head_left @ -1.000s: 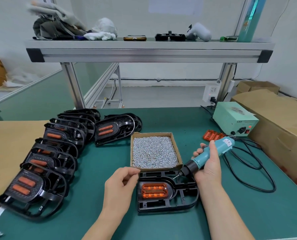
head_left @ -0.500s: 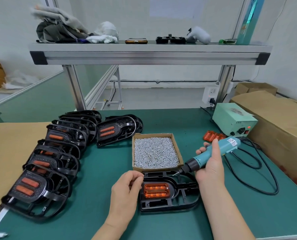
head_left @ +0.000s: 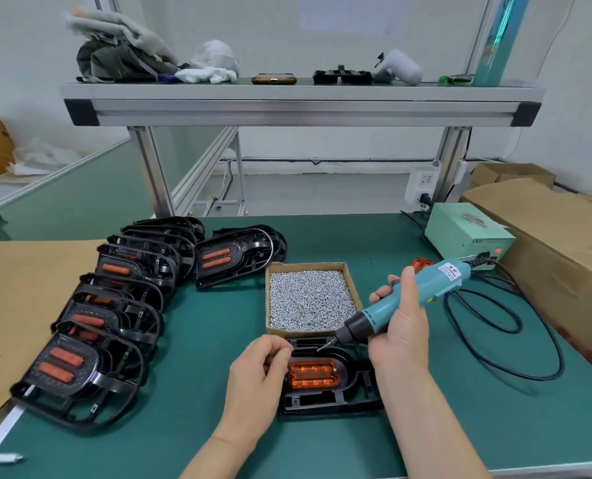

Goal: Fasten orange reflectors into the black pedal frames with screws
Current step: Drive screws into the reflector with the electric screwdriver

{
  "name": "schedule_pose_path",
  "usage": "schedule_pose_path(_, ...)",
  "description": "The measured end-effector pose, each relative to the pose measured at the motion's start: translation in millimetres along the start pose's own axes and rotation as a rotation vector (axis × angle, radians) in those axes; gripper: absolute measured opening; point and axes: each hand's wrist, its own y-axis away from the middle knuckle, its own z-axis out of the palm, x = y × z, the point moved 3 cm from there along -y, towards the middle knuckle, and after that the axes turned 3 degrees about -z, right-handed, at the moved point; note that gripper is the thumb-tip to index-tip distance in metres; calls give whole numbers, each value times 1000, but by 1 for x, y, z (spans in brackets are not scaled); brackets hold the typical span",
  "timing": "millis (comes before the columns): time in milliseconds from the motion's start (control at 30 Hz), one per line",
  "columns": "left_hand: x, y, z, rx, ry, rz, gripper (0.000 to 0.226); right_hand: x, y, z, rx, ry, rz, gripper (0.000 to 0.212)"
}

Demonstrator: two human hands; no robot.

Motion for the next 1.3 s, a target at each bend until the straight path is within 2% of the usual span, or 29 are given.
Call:
schedule_pose_path(533,-6,-2,-1,-57,148,-86,26,16,22,13,20,153,-142,25)
schedule_pose_path(833,-7,-3,0,-79,175,-91,35,19,25,13,21,170,-153,27)
schedule_pose_path(1300,-8,-4,-1,-86,180,-104,27,24,26,15,13,190,-158,26)
